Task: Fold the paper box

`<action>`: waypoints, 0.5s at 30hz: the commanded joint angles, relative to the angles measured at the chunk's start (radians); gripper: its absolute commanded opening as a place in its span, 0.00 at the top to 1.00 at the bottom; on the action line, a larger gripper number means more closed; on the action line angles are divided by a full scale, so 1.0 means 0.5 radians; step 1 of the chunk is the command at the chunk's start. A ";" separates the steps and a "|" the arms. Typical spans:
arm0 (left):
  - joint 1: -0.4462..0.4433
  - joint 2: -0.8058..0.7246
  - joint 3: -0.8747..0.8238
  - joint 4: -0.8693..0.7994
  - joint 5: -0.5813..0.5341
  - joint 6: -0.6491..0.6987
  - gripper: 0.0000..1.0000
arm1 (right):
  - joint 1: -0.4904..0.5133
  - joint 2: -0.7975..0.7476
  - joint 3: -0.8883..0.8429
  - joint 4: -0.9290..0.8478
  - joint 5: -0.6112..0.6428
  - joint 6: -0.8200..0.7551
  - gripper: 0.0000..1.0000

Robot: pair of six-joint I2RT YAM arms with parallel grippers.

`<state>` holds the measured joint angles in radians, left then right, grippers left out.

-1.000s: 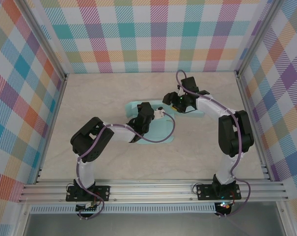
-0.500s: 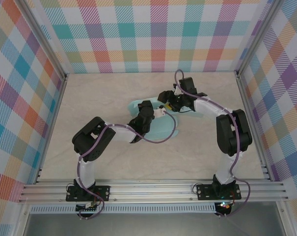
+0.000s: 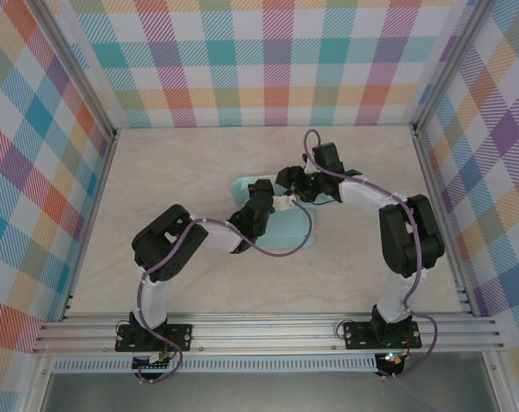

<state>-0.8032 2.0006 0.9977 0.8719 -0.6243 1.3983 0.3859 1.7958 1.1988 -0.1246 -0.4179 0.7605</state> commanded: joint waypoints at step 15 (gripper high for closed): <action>0.003 0.032 -0.020 -0.001 -0.065 0.112 0.95 | -0.023 -1.041 -0.593 -0.407 0.475 -0.102 0.25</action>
<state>-0.8070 2.0171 0.9993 0.8669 -0.6323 1.4540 0.3752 1.3178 0.9394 -0.2775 -0.2321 0.7174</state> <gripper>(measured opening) 0.050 0.753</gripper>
